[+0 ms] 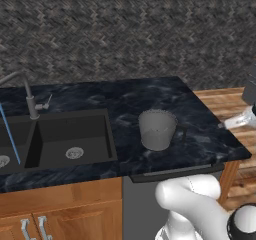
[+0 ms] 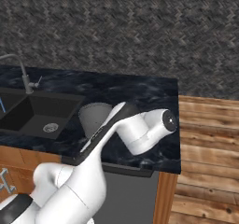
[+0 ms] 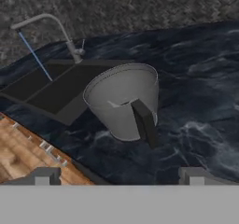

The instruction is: Turn on the sink faucet and place the jug under the water for a few seconds to fill it up.

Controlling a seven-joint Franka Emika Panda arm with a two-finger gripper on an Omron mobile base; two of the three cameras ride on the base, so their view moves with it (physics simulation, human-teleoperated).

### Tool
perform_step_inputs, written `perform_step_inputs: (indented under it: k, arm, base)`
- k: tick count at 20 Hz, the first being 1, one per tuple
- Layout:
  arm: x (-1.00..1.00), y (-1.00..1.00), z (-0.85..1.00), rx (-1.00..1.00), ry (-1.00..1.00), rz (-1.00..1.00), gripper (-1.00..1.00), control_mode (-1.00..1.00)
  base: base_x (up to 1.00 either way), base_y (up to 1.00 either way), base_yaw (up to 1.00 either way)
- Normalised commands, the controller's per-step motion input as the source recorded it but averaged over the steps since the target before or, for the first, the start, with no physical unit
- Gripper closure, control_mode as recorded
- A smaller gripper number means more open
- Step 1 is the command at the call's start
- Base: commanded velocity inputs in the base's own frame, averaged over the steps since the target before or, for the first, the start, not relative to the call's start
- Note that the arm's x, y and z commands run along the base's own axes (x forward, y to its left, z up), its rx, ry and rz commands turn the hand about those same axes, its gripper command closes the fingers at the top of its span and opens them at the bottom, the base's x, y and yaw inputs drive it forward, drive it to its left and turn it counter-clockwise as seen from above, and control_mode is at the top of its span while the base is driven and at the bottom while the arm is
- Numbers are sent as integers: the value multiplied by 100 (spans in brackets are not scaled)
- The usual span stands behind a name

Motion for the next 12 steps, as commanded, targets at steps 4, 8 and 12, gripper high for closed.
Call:
perform_step_inputs:
  k: [4, 8, 12]
  arm:
    - [36, 1, -33, 0, -14, 18, -100, -100]
    - [31, 0, -35, -2, -14, 12, -100, -100]
    - [27, 3, -27, 0, -11, 10, -100, -100]
  base:
    - [0, 0, 0]
    - [0, 0, 0]
    - [0, 0, 0]
